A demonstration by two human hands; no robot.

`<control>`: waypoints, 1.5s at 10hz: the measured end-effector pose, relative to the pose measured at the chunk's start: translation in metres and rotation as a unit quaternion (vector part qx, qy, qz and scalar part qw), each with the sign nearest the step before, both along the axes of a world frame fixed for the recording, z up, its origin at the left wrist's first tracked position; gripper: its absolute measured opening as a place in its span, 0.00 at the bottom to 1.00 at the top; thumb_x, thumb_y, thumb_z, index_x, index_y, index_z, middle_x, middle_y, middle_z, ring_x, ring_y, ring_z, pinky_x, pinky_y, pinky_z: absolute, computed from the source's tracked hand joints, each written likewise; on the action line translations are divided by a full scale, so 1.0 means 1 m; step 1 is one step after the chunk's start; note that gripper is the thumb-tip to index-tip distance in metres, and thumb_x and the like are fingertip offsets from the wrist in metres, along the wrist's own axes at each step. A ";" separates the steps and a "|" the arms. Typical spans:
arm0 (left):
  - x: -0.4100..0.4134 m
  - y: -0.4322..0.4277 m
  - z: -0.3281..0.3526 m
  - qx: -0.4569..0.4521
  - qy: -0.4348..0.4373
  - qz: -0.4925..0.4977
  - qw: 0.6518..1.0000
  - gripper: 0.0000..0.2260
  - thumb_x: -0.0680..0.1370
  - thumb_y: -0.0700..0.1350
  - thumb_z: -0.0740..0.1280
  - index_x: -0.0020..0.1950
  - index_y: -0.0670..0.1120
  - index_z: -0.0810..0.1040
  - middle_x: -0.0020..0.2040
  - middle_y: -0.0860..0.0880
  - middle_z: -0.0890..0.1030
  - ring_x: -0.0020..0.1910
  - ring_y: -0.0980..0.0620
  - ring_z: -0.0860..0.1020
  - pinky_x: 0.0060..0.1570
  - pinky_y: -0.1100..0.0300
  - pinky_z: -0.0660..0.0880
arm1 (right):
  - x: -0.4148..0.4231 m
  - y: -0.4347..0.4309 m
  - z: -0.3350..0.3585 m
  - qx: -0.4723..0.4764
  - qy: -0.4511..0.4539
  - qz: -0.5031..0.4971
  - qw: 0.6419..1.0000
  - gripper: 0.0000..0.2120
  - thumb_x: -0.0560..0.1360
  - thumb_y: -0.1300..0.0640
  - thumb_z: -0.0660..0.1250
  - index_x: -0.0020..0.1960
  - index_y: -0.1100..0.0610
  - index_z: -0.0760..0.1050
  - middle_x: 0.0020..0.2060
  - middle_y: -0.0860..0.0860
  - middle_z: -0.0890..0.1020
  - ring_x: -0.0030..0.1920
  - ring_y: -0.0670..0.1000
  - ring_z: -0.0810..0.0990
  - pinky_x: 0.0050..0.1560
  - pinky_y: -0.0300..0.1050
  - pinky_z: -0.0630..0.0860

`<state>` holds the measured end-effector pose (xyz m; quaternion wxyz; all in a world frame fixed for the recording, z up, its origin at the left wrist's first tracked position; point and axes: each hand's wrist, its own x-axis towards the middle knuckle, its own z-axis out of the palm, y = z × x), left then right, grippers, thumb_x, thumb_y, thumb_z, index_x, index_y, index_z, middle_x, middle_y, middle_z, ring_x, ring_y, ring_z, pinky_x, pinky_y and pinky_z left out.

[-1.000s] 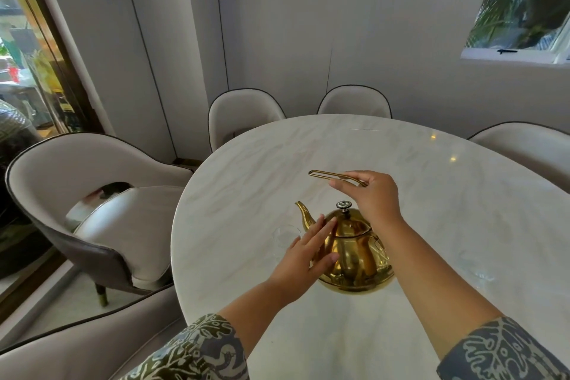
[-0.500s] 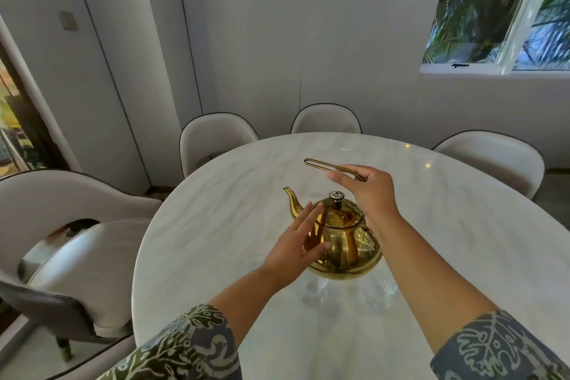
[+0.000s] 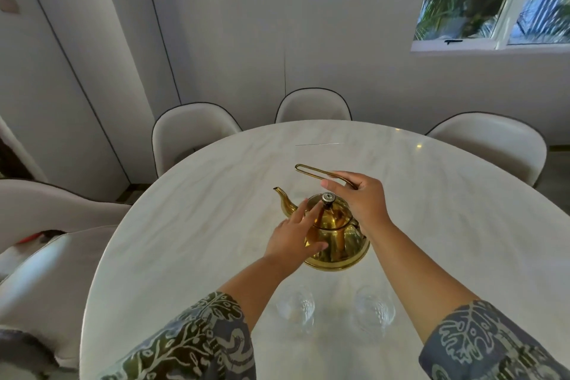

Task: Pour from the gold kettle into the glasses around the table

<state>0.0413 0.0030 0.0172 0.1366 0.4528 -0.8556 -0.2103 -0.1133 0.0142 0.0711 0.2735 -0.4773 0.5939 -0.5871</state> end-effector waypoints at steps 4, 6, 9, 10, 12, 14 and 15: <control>-0.023 -0.029 -0.059 0.092 0.015 0.036 0.995 0.39 0.75 0.52 0.69 0.78 0.56 0.48 0.79 0.57 0.50 0.74 0.48 0.63 0.69 0.52 0.67 | -0.023 -0.032 -0.077 0.028 -0.013 -0.013 0.999 0.19 0.66 0.51 0.76 0.55 0.57 0.83 0.34 0.51 0.81 0.33 0.45 0.76 0.38 0.31 0.75; -0.024 -0.036 -0.078 0.101 0.017 0.042 0.994 0.38 0.74 0.52 0.70 0.78 0.56 0.50 0.79 0.56 0.51 0.75 0.48 0.62 0.70 0.51 0.66 | -0.025 -0.040 -0.096 0.031 -0.030 -0.013 0.999 0.18 0.66 0.53 0.77 0.54 0.58 0.83 0.26 0.48 0.74 0.30 0.44 0.71 0.35 0.30 0.74; -0.020 -0.042 -0.095 0.116 0.023 0.049 0.992 0.38 0.74 0.52 0.70 0.77 0.58 0.50 0.79 0.55 0.52 0.75 0.48 0.62 0.70 0.51 0.65 | -0.020 -0.044 -0.109 0.036 -0.031 -0.012 0.999 0.18 0.67 0.53 0.77 0.55 0.58 0.82 0.26 0.50 0.74 0.33 0.50 0.72 0.40 0.37 0.76; -0.020 -0.044 -0.100 0.118 0.028 0.049 0.991 0.38 0.74 0.52 0.70 0.77 0.58 0.50 0.79 0.56 0.52 0.75 0.48 0.62 0.71 0.51 0.64 | -0.021 -0.046 -0.111 0.041 -0.028 -0.012 0.999 0.19 0.67 0.52 0.77 0.55 0.57 0.82 0.26 0.49 0.74 0.33 0.51 0.72 0.40 0.40 0.76; -0.022 -0.041 -0.103 0.095 -0.001 0.052 0.994 0.38 0.76 0.53 0.68 0.77 0.58 0.47 0.79 0.54 0.49 0.76 0.51 0.60 0.76 0.50 0.47 | -0.020 -0.044 -0.113 0.049 -0.005 -0.012 0.999 0.20 0.67 0.50 0.76 0.56 0.55 0.82 0.29 0.58 0.77 0.33 0.52 0.71 0.39 0.44 0.76; -0.018 -0.029 -0.090 0.104 -0.009 0.057 0.993 0.36 0.78 0.52 0.65 0.77 0.57 0.45 0.79 0.51 0.45 0.74 0.52 0.63 0.75 0.50 0.44 | -0.021 -0.039 -0.102 0.069 0.041 0.004 0.997 0.21 0.69 0.48 0.74 0.59 0.53 0.80 0.41 0.47 0.82 0.43 0.46 0.77 0.47 0.42 0.77; -0.010 -0.019 -0.078 0.096 0.002 0.069 0.993 0.32 0.79 0.55 0.61 0.77 0.58 0.46 0.79 0.51 0.46 0.72 0.51 0.68 0.75 0.50 0.45 | -0.025 -0.033 -0.096 0.096 0.115 -0.002 0.989 0.24 0.68 0.44 0.73 0.63 0.48 0.77 0.57 0.50 0.80 0.58 0.49 0.77 0.61 0.58 0.74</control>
